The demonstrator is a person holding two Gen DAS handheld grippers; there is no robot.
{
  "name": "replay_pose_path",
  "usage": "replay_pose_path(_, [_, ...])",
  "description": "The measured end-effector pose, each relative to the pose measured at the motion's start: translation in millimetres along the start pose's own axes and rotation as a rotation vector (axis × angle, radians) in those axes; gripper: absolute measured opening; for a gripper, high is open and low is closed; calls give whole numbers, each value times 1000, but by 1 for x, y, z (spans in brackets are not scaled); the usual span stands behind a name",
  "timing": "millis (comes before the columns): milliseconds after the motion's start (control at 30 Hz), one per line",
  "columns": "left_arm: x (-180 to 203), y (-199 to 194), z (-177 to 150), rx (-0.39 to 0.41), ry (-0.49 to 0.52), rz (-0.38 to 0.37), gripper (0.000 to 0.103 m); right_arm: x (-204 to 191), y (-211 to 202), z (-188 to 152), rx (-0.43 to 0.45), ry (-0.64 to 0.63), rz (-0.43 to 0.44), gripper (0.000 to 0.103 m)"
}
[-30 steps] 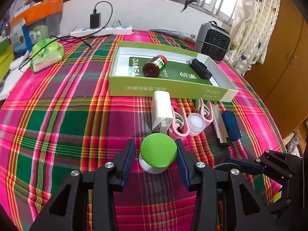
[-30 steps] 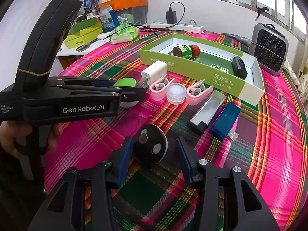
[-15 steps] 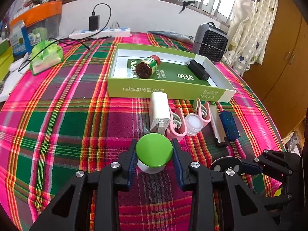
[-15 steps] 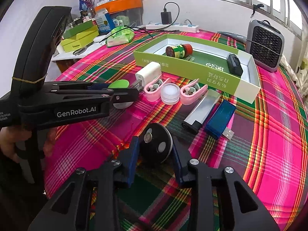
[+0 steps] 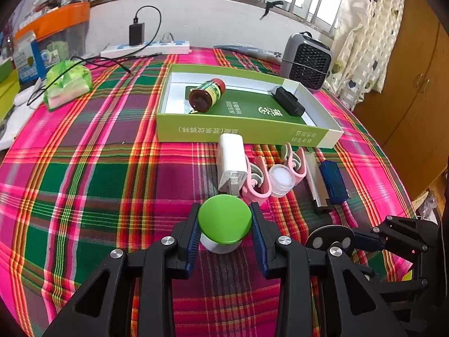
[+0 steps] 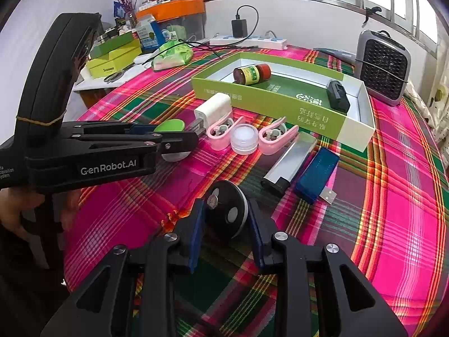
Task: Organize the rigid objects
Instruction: 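Close the left tool on the green-topped stand while the right tool grips the black disc, then carry the green-topped stand with the left tool while the right tool carries the disc to the box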
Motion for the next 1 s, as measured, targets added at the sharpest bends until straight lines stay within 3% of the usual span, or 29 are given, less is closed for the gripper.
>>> replay_pose_path(1000, [12, -25, 17, 58, 50, -2, 32, 19, -24, 22, 73, 70, -36, 29])
Point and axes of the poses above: each gripper's, at about its wrist camera, not at the fingertips, and y roughly the way its jaws point, x to its right, z to its top, the point moved 10 cm from there along y, roughly the way its jaws point, and after that the axes turned 7 degrees about -x, right-handed, at the moved point
